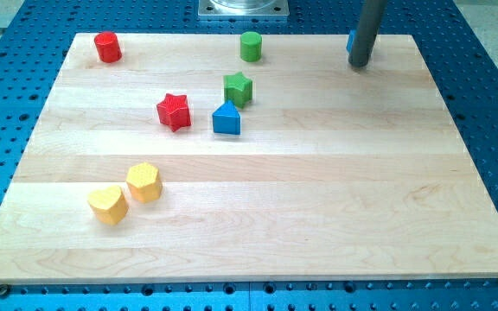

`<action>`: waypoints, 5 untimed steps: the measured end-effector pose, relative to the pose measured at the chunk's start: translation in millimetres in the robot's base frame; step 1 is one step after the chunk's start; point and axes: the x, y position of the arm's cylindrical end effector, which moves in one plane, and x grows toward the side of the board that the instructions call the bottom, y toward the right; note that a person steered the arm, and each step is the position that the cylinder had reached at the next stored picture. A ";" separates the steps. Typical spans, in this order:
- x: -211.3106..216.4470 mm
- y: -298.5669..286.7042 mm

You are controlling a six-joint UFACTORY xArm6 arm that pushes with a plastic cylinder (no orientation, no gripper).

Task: Place the red star at the left center of the board

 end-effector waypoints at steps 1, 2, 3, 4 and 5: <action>0.0 0.0; 0.0 0.2; 14.0 -2.9; 65.7 -38.0; 70.8 -81.1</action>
